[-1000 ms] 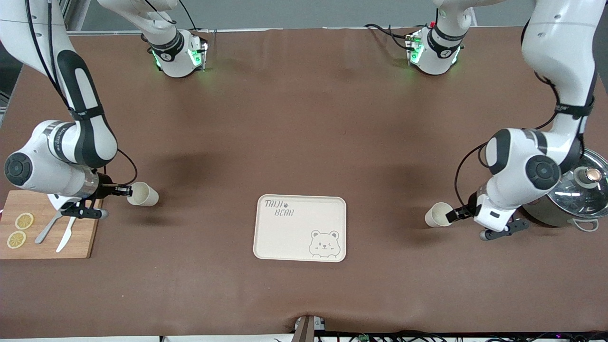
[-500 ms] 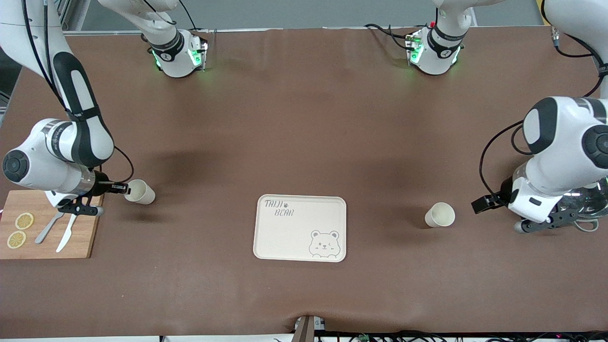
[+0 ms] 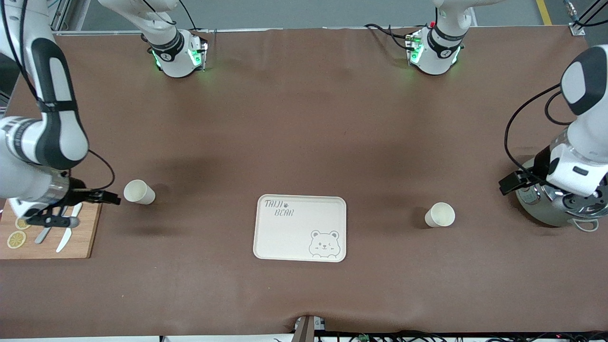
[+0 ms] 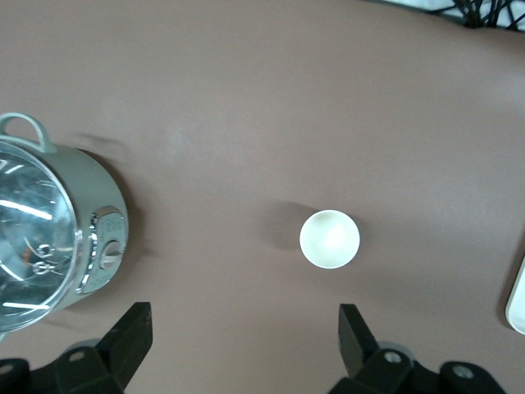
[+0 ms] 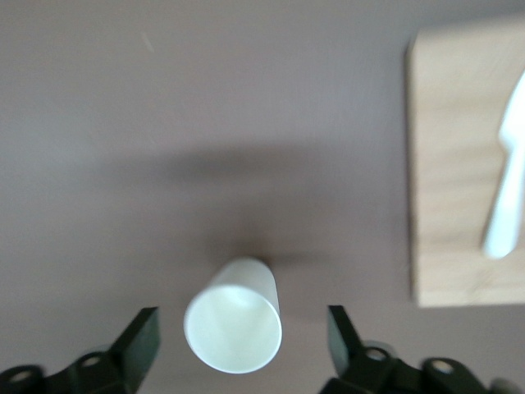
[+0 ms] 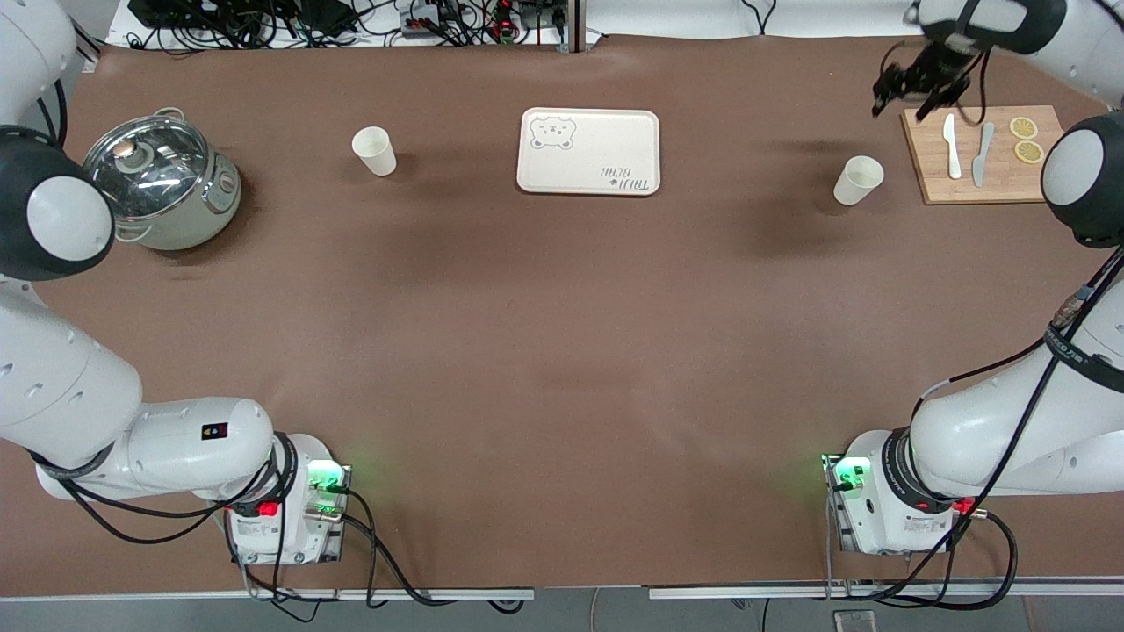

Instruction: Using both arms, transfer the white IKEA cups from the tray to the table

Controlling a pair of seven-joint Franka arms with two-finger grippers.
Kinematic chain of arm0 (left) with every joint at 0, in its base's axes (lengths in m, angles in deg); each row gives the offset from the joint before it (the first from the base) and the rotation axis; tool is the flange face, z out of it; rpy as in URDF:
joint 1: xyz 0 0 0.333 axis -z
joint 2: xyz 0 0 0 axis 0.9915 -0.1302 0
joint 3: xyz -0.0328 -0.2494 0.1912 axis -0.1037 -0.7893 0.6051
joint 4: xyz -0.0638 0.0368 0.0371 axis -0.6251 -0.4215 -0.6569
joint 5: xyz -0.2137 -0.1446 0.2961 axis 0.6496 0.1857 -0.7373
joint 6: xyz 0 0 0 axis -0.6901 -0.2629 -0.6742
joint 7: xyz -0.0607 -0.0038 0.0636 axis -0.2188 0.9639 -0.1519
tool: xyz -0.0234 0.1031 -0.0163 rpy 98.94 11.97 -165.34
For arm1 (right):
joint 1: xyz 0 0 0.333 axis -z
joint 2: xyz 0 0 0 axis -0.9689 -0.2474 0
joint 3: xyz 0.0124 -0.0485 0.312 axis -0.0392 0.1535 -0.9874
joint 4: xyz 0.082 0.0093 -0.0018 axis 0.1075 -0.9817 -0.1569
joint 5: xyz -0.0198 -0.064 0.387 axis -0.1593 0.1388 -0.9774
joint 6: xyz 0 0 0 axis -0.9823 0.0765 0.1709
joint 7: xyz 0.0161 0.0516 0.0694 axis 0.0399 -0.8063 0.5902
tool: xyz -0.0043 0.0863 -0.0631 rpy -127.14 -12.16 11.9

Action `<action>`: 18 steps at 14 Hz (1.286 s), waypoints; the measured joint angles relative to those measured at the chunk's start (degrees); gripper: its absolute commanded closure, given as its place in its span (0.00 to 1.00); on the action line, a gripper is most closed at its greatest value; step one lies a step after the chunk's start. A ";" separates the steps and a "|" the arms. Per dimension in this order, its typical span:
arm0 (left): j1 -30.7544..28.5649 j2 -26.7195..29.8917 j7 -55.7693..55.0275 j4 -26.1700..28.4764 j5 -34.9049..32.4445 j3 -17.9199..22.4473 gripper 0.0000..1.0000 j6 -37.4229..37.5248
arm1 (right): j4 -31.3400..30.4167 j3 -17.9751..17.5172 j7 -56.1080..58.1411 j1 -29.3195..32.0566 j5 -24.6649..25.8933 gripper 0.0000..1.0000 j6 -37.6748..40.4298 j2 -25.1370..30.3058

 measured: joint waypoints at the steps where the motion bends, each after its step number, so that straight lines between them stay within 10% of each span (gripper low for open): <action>1: -0.05 0.84 0.89 -0.25 0.00 0.01 0.00 0.95 | 4.04 -0.20 0.23 -0.14 0.16 0.00 3.46 0.31; 7: -1.88 3.74 8.29 -3.39 0.00 0.02 0.00 8.01 | 23.85 -0.67 0.31 -3.21 2.34 0.00 24.81 2.80; 18: -0.48 9.49 9.53 -3.76 4.43 0.15 0.00 18.10 | 10.76 -2.34 -5.38 -2.27 4.23 0.00 37.03 22.96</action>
